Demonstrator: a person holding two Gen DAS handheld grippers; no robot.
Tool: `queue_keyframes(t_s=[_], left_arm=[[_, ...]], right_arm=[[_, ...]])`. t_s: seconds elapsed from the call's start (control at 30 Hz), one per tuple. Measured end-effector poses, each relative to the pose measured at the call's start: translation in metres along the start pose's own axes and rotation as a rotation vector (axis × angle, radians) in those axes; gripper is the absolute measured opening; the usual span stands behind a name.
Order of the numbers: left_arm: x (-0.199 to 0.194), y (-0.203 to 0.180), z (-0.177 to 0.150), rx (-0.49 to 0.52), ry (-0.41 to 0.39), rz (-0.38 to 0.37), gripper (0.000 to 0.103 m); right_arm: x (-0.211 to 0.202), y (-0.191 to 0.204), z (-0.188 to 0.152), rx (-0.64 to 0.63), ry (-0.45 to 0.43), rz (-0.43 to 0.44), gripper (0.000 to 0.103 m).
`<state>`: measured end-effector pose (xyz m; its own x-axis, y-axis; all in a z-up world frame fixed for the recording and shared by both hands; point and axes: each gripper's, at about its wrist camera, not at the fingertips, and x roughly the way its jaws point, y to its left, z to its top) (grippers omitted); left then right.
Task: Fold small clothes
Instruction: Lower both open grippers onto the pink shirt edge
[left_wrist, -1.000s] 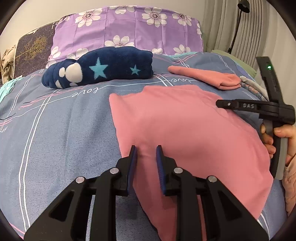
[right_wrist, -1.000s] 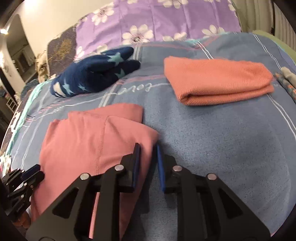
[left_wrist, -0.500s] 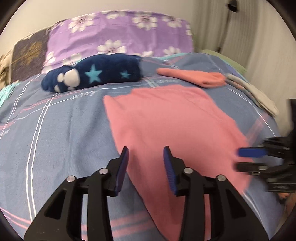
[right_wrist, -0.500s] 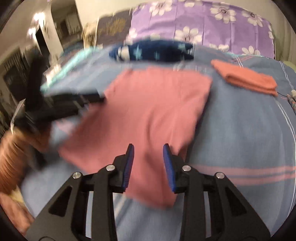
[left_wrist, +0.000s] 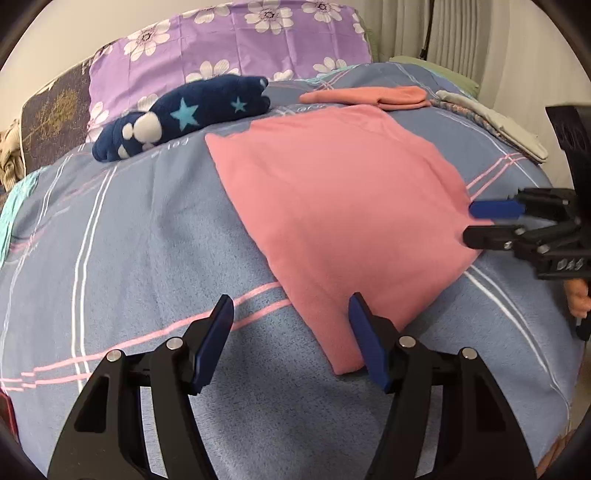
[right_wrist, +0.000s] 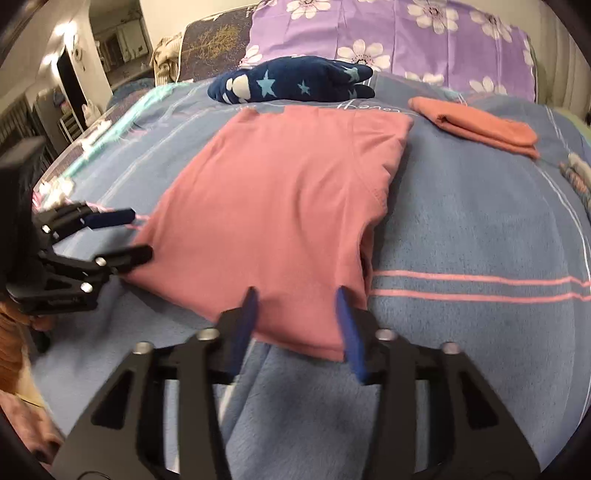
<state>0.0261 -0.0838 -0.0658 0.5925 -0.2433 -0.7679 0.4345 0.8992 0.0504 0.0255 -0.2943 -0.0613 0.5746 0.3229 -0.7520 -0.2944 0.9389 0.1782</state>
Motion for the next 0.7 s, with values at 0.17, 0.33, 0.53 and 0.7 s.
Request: queue_keyframes(t_s=[0.17,0.33,0.53,0.7], left_arm=[[-0.010,0.002,0.017,0.001,-0.056,0.006,0.081],[0.004,0.012,0.040,-0.054,-0.054,-0.003,0.081],[0.028,0.018,0.047,-0.096,-0.004,-0.086,0.081],[0.058,0.035,0.052,-0.195,0.071,-0.150,0.084]], right_arm=[[-0.015,-0.022,0.024,0.070,-0.041,0.013,0.070],[0.013,-0.064,0.045,0.225,0.020,0.050,0.071],[0.039,-0.079,0.045,0.275,0.062,0.137,0.076],[0.048,-0.084,0.054,0.287,0.082,0.182,0.076]])
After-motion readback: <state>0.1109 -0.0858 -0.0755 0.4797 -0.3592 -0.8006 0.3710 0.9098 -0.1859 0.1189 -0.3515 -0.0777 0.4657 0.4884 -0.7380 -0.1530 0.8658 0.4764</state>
